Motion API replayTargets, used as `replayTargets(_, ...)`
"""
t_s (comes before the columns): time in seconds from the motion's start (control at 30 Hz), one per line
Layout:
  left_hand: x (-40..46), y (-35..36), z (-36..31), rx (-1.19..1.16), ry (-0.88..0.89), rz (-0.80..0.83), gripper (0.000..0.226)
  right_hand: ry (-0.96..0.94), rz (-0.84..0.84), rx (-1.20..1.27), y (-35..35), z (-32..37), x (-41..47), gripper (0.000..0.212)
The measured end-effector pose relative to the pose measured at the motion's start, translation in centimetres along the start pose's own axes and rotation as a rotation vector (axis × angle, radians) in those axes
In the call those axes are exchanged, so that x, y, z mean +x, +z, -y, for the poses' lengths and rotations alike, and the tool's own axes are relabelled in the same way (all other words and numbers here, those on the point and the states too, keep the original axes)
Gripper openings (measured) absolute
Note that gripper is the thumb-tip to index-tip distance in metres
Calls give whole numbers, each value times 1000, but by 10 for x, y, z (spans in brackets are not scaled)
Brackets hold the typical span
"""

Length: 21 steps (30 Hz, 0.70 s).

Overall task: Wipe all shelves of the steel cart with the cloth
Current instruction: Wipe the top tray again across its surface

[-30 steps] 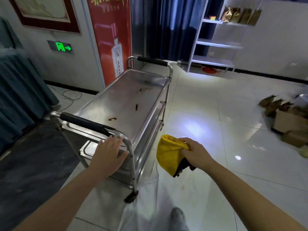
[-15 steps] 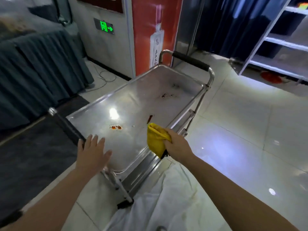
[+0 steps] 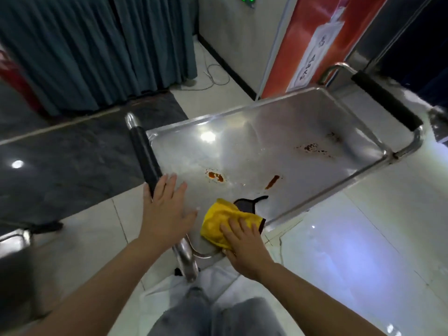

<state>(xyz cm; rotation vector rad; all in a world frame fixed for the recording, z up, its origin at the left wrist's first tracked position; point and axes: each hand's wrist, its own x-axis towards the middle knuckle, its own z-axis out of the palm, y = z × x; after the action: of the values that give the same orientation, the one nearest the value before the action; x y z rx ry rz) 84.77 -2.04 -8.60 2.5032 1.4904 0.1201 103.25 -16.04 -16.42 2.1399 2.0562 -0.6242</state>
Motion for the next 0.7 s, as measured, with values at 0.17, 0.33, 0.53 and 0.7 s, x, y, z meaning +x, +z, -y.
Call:
replayTargets(0.17,-2,5,-10,-81,-114,-15,76,-95,74,-99,-24,-14,52,63)
replayTargets(0.33,29,0,0,-113,-281,-72,80,-248,-41,-129,-55,-17,102,61)
replayTargets(0.53,42,0,-15,-64,-389,-145,69,-335,-132,-170,-41,-32,120,67)
replayTargets(0.7,42,7,-14,-44,-402,-214,64,-645,-190,-157,-10,-61,113,58)
